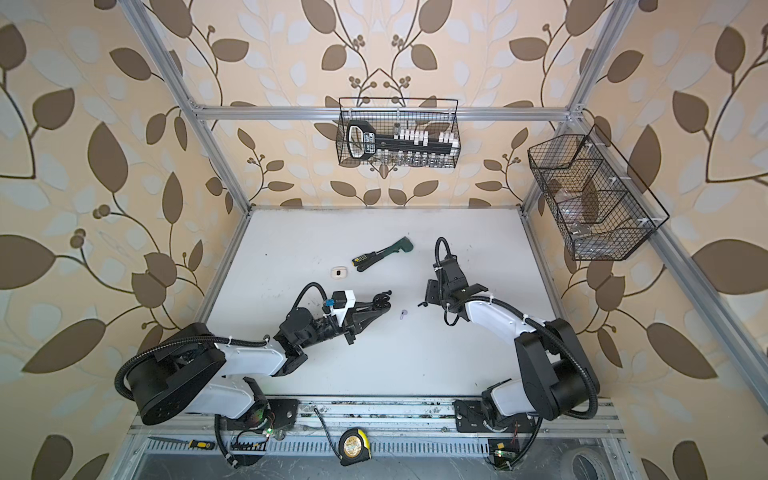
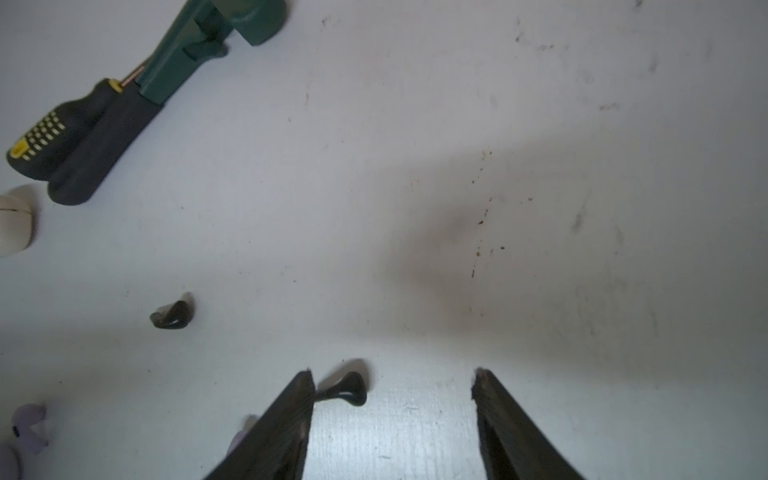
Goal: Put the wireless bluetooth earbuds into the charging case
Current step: 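Lower the open right gripper over a black earbud on the table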
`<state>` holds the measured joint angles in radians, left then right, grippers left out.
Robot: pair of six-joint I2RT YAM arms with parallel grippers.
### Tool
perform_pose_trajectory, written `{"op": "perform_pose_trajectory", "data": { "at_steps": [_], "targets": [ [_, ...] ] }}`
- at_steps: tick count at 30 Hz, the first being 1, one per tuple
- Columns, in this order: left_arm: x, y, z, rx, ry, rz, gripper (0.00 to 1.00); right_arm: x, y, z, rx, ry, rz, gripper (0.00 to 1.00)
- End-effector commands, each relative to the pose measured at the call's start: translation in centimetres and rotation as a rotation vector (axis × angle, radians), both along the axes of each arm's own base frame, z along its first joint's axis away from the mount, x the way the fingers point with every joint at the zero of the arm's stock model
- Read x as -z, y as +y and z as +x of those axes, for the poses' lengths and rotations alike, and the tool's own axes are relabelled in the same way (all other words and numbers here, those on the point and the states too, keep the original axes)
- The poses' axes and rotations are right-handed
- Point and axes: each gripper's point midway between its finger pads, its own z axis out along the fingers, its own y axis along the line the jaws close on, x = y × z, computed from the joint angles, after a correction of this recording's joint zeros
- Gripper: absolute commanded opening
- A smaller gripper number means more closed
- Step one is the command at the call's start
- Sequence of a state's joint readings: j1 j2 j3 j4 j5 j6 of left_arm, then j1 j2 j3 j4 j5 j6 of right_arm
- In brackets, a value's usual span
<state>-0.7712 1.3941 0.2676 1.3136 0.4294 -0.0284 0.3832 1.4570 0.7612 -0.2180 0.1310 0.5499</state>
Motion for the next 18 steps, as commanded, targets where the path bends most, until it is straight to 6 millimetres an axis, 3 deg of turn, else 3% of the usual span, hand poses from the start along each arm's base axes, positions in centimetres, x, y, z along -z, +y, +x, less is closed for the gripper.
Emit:
{"op": "perform_pose_trajectory", "data": {
  "at_steps": [1,9,18],
  "targets": [
    [-3.0,0.1,-0.7,0.028,-0.101,-0.069,0.00,0.4,1.3,0.1,-0.023,0.035,-0.014,0.63],
    [-3.0,0.3,-0.8,0.023,-0.107,-0.069,0.00,2.2,3.2,0.7,-0.068,0.085,-0.169,0.65],
    [-3.4,0.4,-1.1,0.033,-0.114,-0.084,0.00,4.2,3.4,0.9,-0.080,0.146,-0.277,0.67]
  ]
}}
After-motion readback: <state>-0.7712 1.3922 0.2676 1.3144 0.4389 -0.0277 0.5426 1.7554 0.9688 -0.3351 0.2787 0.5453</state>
